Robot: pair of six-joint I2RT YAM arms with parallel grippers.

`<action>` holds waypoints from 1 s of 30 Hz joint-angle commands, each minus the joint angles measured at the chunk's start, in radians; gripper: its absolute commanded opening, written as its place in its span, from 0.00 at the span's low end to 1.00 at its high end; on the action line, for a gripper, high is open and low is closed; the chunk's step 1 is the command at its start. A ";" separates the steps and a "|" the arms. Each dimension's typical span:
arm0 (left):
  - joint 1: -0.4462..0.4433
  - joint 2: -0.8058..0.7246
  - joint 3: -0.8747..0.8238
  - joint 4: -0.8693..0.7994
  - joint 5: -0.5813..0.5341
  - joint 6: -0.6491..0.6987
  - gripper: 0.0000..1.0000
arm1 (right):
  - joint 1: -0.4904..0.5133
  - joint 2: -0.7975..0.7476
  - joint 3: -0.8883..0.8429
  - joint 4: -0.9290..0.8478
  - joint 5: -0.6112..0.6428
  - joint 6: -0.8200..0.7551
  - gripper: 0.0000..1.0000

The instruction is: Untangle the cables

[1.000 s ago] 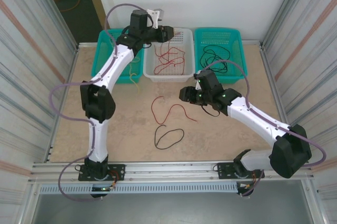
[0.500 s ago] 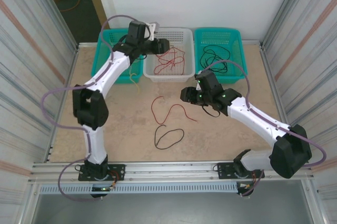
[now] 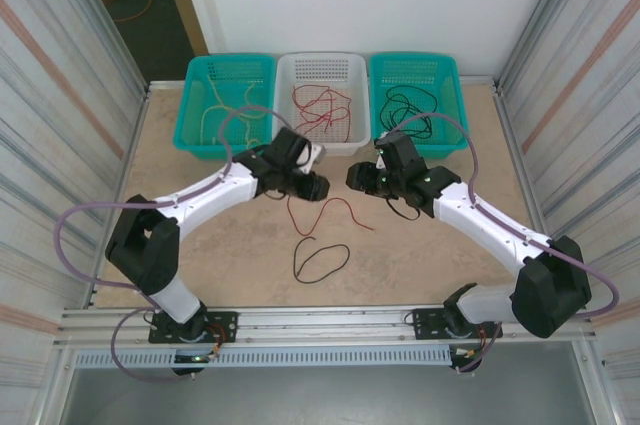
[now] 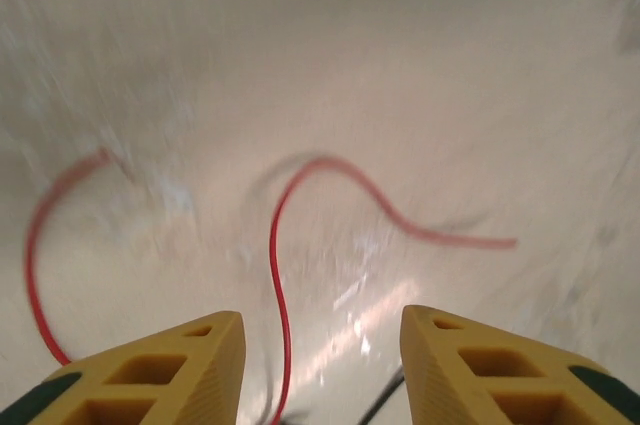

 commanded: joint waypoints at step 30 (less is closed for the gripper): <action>-0.296 -0.038 -0.249 -0.233 -0.074 -0.030 0.33 | -0.035 -0.003 0.018 -0.042 -0.004 -0.007 0.51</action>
